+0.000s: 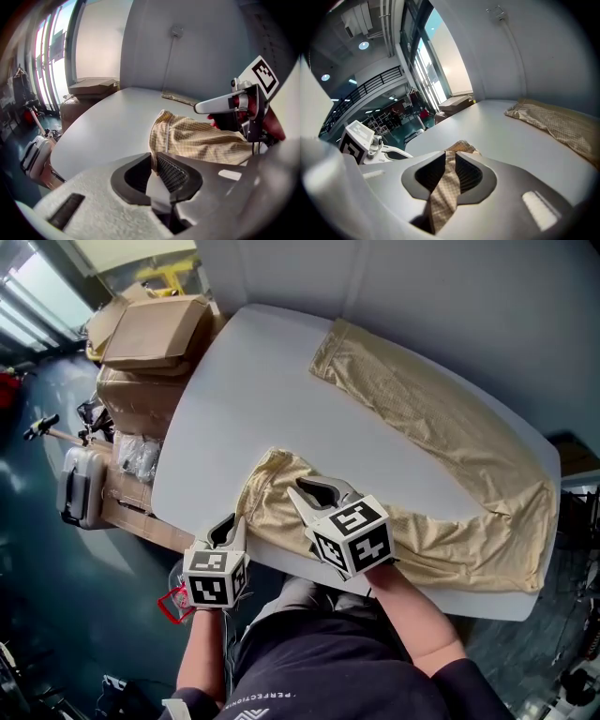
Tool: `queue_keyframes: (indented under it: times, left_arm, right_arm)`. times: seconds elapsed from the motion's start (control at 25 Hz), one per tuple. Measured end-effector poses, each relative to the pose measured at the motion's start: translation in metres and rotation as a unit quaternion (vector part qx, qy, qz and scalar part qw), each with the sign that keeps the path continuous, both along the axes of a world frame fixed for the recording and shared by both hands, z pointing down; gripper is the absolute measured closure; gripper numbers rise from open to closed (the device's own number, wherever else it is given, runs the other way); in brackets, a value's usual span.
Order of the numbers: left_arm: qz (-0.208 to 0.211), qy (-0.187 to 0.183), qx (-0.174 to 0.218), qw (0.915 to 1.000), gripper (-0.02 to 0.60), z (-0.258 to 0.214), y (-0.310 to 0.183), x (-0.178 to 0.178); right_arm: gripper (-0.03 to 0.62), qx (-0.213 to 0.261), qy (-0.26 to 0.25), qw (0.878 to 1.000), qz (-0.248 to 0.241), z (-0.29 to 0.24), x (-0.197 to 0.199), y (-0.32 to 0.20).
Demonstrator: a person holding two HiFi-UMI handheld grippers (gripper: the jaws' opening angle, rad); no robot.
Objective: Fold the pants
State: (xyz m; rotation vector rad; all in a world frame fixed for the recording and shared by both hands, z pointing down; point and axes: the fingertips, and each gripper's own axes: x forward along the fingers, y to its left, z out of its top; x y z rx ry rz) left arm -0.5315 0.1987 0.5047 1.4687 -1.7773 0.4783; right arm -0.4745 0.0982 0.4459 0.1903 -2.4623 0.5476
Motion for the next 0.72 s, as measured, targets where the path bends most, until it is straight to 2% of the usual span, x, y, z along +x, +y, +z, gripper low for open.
queue_keyframes:
  times: [0.04, 0.2, 0.36, 0.56, 0.72]
  left_arm:
    - [-0.003, 0.0, 0.003, 1.0, 0.548, -0.001, -0.001, 0.0]
    - [-0.011, 0.0, 0.009, 0.9999, 0.557, -0.003, 0.001, 0.001]
    - [-0.018, 0.011, 0.009, 0.9997, 0.557, -0.004, 0.001, 0.002]
    - [-0.029, 0.017, 0.007, 0.9994, 0.558, -0.005, 0.005, 0.001]
    - [-0.033, 0.016, 0.005, 0.9993, 0.557, -0.005, 0.006, 0.0]
  right_arm:
    - [0.535, 0.004, 0.006, 1.0, -0.01, 0.003, -0.007, -0.002]
    - [0.522, 0.024, 0.025, 0.999, -0.034, 0.014, -0.033, -0.011]
    - [0.479, 0.024, 0.053, 0.997, -0.052, 0.031, -0.057, -0.019]
    - [0.48, 0.054, 0.089, 0.993, -0.063, 0.046, -0.072, -0.025]
    - [0.52, 0.07, 0.106, 0.99, -0.068, 0.052, -0.075, -0.03]
